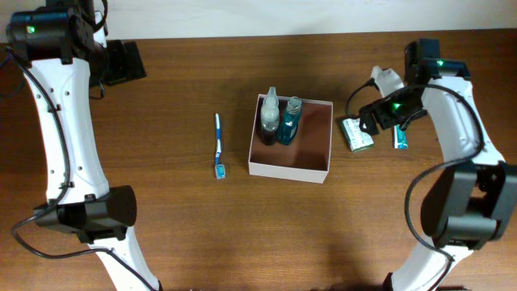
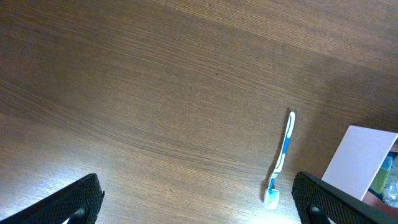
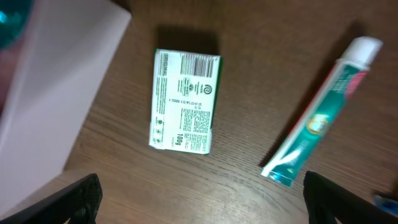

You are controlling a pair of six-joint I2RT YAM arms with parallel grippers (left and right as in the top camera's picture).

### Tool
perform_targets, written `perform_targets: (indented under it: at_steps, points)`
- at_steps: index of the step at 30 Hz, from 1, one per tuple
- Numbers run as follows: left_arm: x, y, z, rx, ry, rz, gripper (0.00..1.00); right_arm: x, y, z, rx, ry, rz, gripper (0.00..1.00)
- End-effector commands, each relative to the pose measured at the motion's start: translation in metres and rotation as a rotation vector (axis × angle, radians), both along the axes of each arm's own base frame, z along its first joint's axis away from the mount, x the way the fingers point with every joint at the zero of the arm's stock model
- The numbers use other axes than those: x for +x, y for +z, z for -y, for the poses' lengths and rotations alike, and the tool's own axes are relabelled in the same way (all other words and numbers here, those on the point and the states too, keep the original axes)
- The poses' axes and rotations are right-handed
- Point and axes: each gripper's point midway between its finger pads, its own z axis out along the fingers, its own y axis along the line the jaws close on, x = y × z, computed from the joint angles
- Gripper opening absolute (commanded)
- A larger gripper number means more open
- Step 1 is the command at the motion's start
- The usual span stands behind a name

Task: Pack container
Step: 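Move the right gripper over the green-and-white soap bar box, then lower the right gripper and grasp the soap bar box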

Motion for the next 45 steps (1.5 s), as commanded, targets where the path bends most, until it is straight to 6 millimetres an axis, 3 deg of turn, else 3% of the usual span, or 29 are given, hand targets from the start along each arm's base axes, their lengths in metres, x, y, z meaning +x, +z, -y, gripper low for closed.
perform_targets:
  at_steps: [1,7,14,45]
  points:
    - [-0.004,0.008,-0.001,0.005,-0.011,0.017,0.99,0.004,-0.012,-0.006,-0.015,0.075,-0.018,0.98]
    - [-0.004,0.008,-0.001,0.005,-0.011,0.017,0.99,0.006,-0.037,-0.013,-0.021,0.127,-0.061,0.99]
    - [-0.004,0.008,-0.001,0.005,-0.011,0.018,0.99,0.008,-0.060,-0.007,-0.066,0.153,-0.095,0.99]
    - [-0.004,0.008,-0.001,0.005,-0.011,0.017,0.99,0.015,-0.088,-0.020,-0.042,0.227,-0.101,1.00]
